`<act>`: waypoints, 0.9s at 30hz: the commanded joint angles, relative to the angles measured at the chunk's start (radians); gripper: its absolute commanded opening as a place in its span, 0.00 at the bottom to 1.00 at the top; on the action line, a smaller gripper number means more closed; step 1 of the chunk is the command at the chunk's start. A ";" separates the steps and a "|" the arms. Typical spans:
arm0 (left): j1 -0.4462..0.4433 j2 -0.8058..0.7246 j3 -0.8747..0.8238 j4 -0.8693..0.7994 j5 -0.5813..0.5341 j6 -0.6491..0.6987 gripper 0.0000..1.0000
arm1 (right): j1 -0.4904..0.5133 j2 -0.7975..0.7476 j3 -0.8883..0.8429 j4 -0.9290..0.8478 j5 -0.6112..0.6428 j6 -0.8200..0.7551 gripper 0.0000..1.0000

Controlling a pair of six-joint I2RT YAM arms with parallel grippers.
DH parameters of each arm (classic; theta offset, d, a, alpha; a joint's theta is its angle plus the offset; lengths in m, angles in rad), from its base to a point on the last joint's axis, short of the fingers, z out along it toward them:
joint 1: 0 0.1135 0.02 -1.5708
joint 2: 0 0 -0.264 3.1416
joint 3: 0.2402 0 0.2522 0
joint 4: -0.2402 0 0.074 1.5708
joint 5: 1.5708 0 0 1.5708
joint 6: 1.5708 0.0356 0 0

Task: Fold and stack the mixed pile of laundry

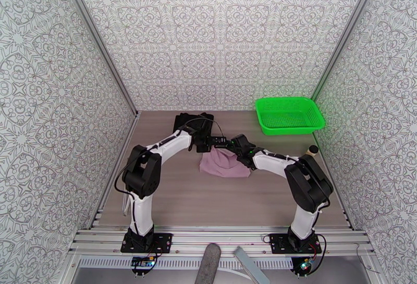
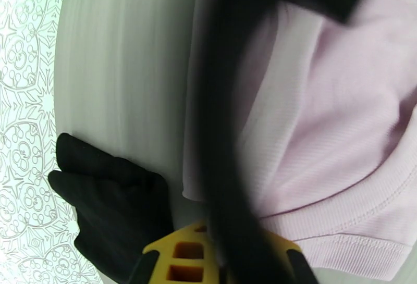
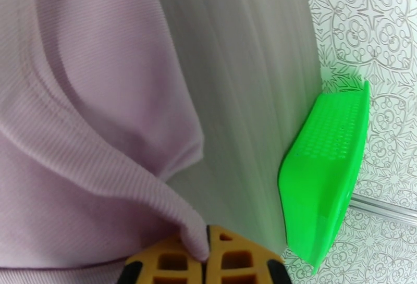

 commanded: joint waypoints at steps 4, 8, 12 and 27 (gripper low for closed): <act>0.044 0.087 0.084 -0.120 -0.080 -0.062 0.00 | 0.005 0.034 0.072 0.099 -0.021 0.090 0.00; 0.051 0.091 0.070 -0.120 -0.078 -0.067 0.00 | 0.004 0.056 0.090 0.111 0.000 0.128 0.00; 0.054 0.103 0.069 -0.125 -0.082 -0.071 0.06 | -0.005 0.078 0.109 0.114 0.039 0.173 0.00; 0.051 0.132 0.100 -0.068 -0.091 -0.080 0.58 | -0.045 0.131 0.136 0.063 0.114 0.355 0.01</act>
